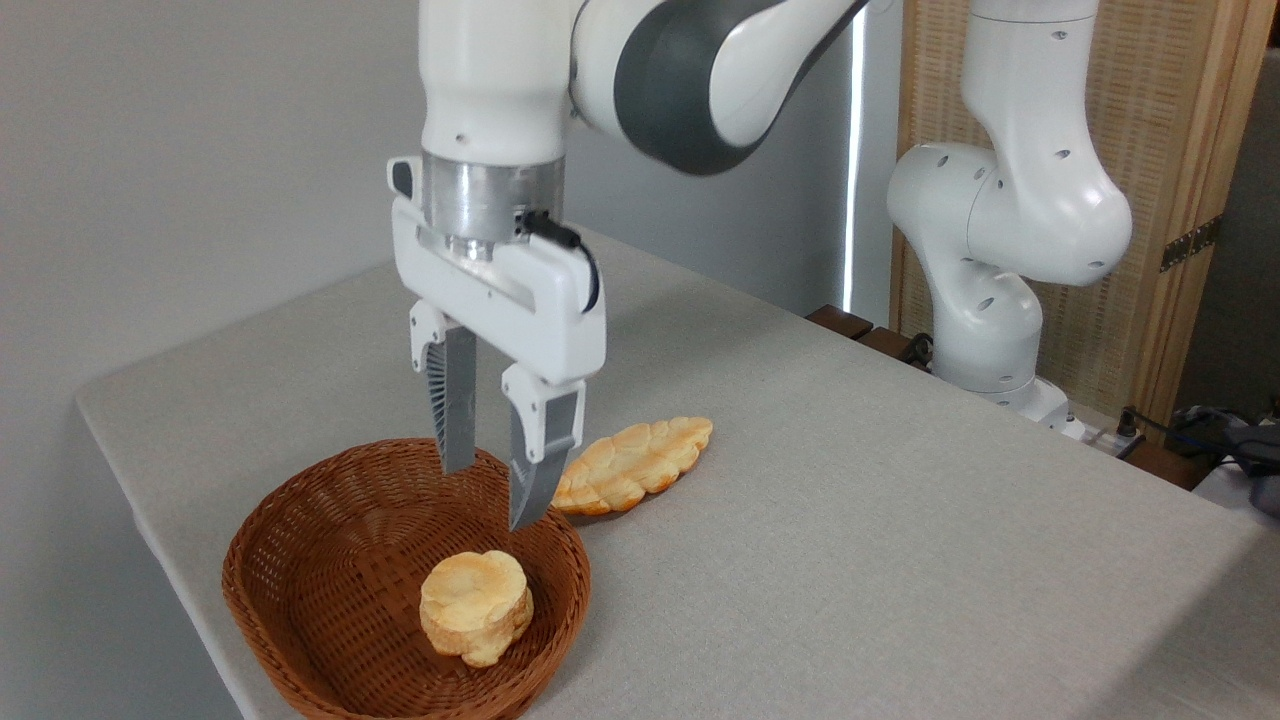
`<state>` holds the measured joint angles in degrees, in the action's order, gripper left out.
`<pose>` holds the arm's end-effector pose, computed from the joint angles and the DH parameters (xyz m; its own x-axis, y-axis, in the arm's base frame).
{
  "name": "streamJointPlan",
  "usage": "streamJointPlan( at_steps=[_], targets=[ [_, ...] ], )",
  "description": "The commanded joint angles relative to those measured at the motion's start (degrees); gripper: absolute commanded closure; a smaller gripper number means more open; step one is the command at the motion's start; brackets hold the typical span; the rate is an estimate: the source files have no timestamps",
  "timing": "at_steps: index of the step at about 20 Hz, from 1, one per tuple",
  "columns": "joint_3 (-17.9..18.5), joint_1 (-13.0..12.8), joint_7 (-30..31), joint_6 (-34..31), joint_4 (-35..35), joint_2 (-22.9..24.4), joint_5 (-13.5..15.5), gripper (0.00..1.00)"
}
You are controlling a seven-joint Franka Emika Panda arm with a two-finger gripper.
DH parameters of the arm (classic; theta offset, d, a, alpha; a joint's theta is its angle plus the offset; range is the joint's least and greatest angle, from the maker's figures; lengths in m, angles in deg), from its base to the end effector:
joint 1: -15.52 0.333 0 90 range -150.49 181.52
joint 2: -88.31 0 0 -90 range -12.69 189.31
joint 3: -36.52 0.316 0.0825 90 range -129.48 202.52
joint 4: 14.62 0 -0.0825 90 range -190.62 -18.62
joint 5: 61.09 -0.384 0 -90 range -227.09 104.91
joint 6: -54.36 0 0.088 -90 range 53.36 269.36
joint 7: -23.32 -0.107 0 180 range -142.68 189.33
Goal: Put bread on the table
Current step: 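Lower the open gripper around the round bread roll in the basket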
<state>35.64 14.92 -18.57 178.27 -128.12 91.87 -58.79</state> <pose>0.5628 -0.0163 0.5175 0.7144 -0.6693 0.2040 -0.6570 -0.7419 -0.1335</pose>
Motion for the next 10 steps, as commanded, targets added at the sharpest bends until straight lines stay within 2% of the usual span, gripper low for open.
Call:
streamJointPlan(
  at_steps=[1, 10],
  targets=[
    [0.3, -0.4, -1.0, 2.8, -0.1, -1.5, 0.0, 0.0],
    [0.3, -0.4, -5.4, 8.5, -0.3, -6.2, -0.1, 0.0]
  ],
)
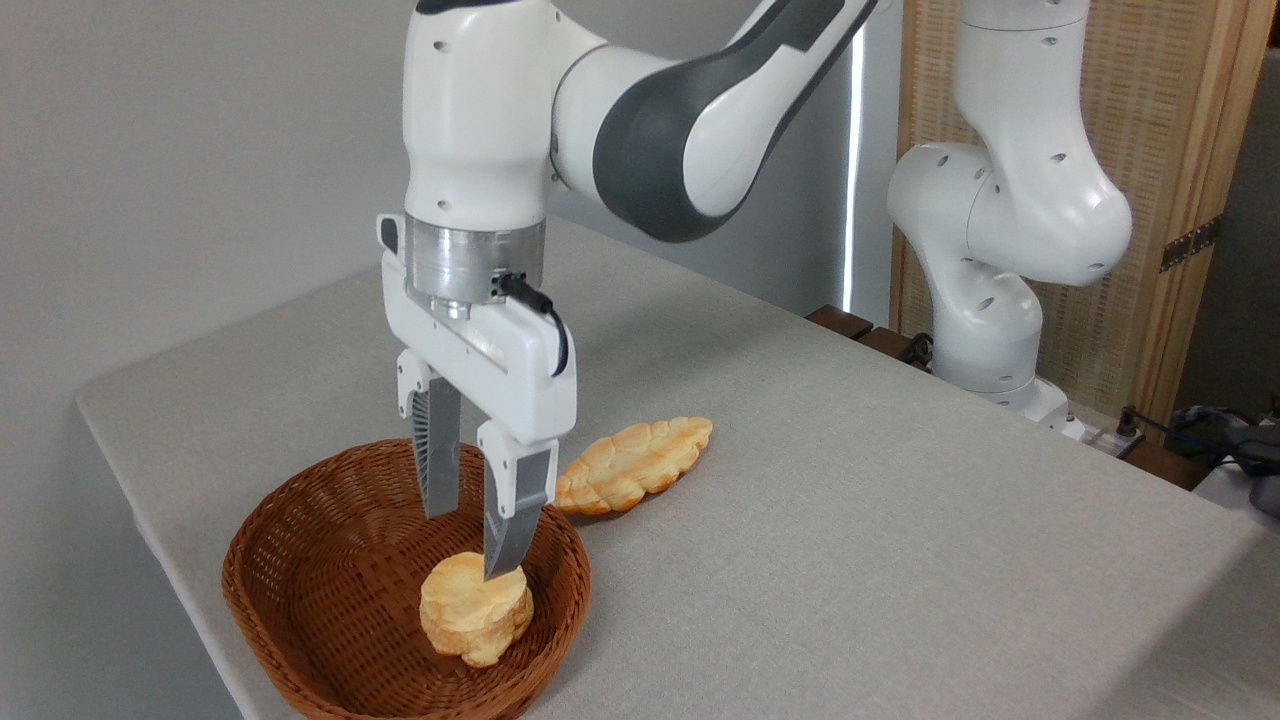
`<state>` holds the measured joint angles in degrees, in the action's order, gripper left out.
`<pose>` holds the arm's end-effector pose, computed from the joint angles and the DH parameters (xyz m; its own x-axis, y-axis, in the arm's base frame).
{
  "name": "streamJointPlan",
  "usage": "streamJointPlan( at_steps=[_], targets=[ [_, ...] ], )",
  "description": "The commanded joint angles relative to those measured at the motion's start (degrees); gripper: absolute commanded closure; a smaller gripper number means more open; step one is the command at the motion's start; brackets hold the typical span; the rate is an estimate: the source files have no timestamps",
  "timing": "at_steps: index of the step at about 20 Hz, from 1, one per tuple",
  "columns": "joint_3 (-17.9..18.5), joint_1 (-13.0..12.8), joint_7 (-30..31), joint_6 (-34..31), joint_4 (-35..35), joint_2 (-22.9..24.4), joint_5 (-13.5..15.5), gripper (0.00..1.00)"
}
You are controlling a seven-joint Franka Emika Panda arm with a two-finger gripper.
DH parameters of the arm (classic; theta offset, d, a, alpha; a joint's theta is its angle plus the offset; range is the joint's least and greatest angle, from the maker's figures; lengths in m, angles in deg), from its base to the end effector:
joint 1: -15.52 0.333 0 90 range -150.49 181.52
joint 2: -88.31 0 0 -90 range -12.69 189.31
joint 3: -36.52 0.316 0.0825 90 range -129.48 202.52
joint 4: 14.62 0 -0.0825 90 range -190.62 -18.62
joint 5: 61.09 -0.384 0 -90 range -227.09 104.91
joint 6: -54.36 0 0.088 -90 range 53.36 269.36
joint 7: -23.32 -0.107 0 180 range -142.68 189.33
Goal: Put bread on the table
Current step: 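Lower the open gripper around the round bread roll in the basket, then close the gripper on the round bread roll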
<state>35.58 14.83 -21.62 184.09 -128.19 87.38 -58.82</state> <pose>0.5840 -0.0176 0.4833 0.6746 -0.7073 0.2113 -0.6901 -0.7059 -0.1595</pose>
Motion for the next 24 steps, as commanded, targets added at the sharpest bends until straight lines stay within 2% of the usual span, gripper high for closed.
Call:
streamJointPlan(
  at_steps=[1, 4, 16, 19, 22, 23, 24],
  targets=[
    [0.3, -0.3, -3.5, 3.6, -0.2, -2.3, -0.1, 0.0],
    [0.2, -0.3, -7.3, 4.7, -0.2, -3.8, 0.0, 0.0],
    [0.1, -0.5, -9.4, 7.3, -0.2, -6.7, -0.1, 0.0],
    [0.1, -0.7, -9.5, 7.3, -0.2, -6.7, -0.1, 0.22],
    [0.1, -0.7, -9.7, 7.3, -0.2, -6.7, -0.1, 0.54],
    [0.1, -0.7, -9.7, 7.3, -0.2, -6.7, 0.0, 0.6],
    [0.1, -0.7, -9.6, 7.3, -0.2, -6.6, 0.0, 0.6]
  ],
)
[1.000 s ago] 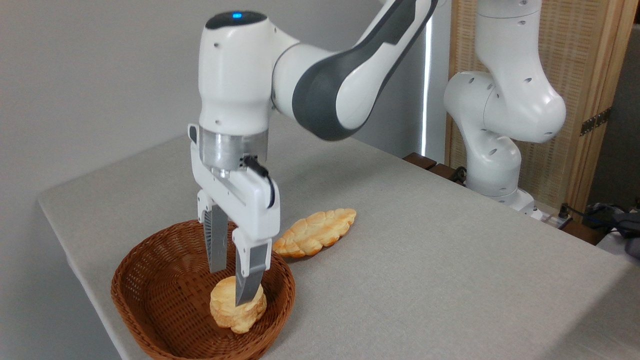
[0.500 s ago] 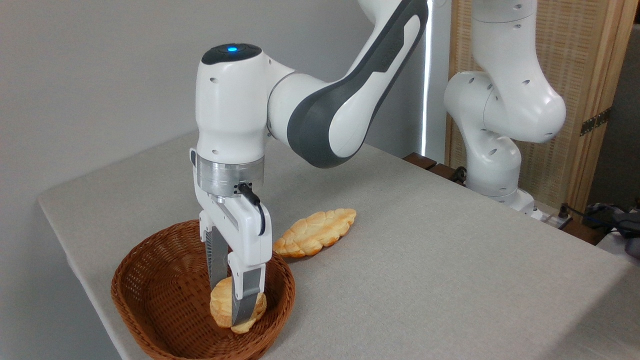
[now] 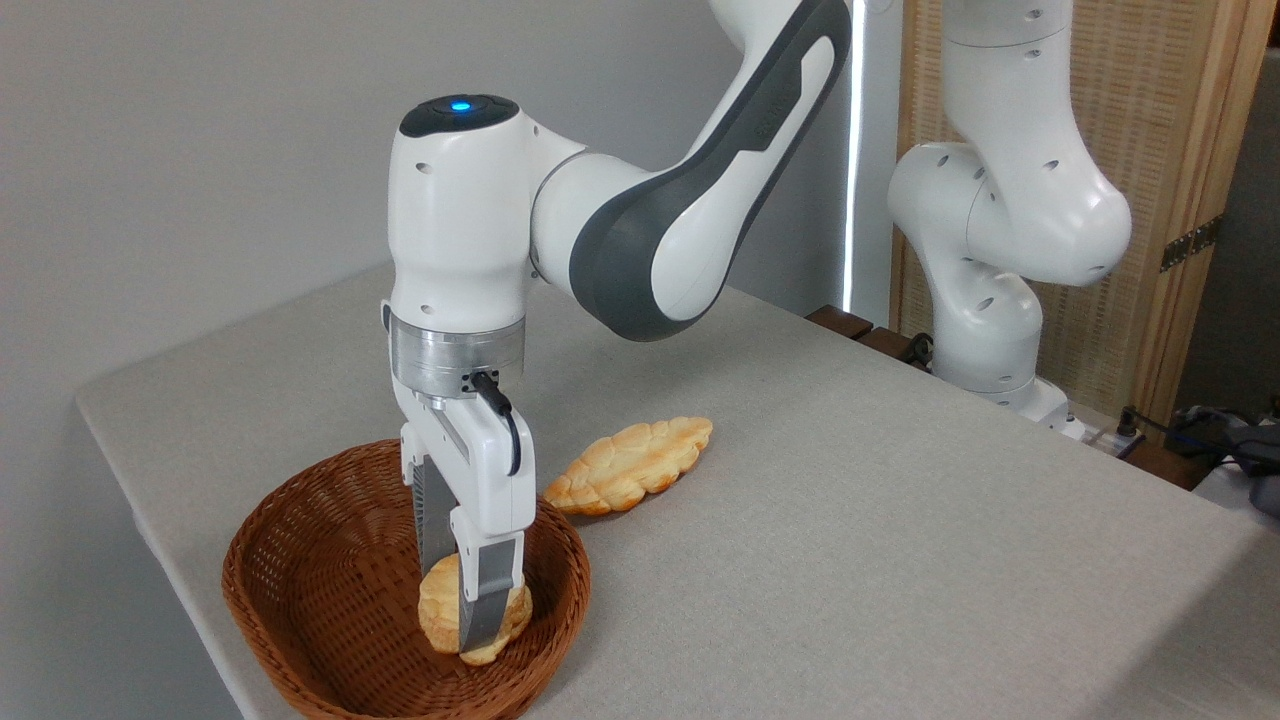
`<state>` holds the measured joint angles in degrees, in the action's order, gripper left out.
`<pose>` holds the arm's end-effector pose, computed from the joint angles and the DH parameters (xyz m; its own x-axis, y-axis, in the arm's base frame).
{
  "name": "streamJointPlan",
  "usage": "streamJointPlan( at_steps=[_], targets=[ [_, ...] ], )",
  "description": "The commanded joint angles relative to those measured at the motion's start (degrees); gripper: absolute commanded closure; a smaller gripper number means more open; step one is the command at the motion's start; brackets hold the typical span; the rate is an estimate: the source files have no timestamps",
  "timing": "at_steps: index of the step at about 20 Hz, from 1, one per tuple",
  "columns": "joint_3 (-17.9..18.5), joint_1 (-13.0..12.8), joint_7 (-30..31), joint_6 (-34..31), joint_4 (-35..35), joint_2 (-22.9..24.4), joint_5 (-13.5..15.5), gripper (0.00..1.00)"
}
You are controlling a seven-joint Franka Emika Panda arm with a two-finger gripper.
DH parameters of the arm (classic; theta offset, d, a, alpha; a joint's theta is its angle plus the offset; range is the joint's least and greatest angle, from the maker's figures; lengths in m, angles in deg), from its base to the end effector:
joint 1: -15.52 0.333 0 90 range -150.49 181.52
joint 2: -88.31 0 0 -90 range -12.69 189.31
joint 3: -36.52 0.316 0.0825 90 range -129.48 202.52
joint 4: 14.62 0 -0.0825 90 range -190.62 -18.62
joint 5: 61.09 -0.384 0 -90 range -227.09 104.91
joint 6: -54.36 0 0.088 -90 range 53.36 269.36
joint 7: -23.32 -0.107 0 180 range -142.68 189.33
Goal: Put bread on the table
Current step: 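Close the gripper on the round bread roll, then lift the roll out of the basket and carry it beside the flat bread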
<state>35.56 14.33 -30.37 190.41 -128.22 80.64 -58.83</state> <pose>0.6069 -0.0229 0.4254 0.5590 -0.8094 0.1797 -0.7892 -0.5859 -0.1839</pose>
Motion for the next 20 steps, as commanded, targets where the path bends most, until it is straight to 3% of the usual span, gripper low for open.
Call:
streamJointPlan(
  at_steps=[1, 20],
  targets=[
    [0.2, -0.2, -0.9, 1.0, -0.1, 0.0, 0.0, 0.6],
    [0.6, -0.2, 0.5, 1.1, 0.6, 0.4, 1.1, 0.6]
  ],
)
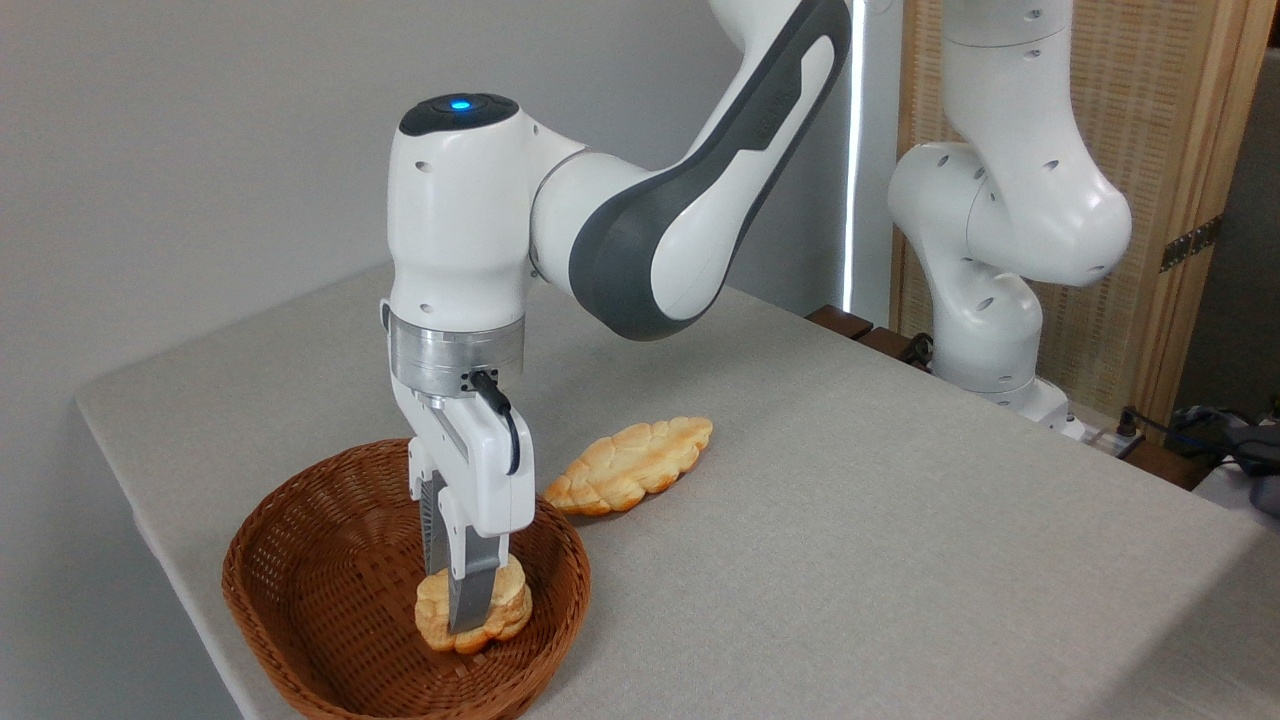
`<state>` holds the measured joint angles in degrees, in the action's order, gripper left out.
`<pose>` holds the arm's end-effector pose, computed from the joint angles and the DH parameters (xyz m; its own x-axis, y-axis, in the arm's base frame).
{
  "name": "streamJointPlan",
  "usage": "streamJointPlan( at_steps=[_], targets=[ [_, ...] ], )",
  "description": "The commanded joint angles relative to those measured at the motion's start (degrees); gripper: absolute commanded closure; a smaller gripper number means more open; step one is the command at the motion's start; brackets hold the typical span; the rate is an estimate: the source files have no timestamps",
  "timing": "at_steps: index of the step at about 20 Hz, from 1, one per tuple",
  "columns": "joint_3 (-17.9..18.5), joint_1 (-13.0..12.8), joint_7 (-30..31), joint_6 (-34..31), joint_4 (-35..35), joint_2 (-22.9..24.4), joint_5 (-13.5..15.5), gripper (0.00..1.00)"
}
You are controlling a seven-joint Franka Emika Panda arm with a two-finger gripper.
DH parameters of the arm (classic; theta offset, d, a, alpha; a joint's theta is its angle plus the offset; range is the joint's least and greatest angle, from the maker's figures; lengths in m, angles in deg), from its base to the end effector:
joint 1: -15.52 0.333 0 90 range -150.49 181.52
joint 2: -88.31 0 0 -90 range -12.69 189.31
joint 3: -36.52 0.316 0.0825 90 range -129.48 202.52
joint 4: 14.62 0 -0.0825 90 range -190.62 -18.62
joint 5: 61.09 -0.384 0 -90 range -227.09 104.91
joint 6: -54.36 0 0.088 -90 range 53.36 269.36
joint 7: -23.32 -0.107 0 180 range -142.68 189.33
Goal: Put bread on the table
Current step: 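Lift the roll out of the basket and carry it beside the flat bread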
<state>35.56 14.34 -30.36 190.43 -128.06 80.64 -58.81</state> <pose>0.6075 -0.0228 0.4268 0.5589 -0.8091 0.1818 -0.7884 -0.5864 -0.1861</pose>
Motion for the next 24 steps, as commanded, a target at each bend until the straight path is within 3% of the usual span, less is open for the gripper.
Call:
streamJointPlan(
  at_steps=[1, 7, 12, 18, 22, 24],
  targets=[
    [0.8, -0.2, 1.7, 1.0, 0.5, 0.6, 1.2, 0.6],
    [1.0, -0.1, 14.6, 1.0, 2.2, 1.8, 2.6, 0.57],
    [0.4, -0.2, 18.8, -0.3, 2.1, 4.2, 2.6, 0.58],
    [-0.2, -0.3, 21.2, -11.2, 1.9, 8.4, 2.7, 0.55],
    [-0.2, -0.8, 21.1, -19.9, 1.5, 11.3, 7.6, 0.55],
    [-0.2, -0.8, 20.8, -23.4, 0.3, 12.8, 8.1, 0.52]
  ],
)
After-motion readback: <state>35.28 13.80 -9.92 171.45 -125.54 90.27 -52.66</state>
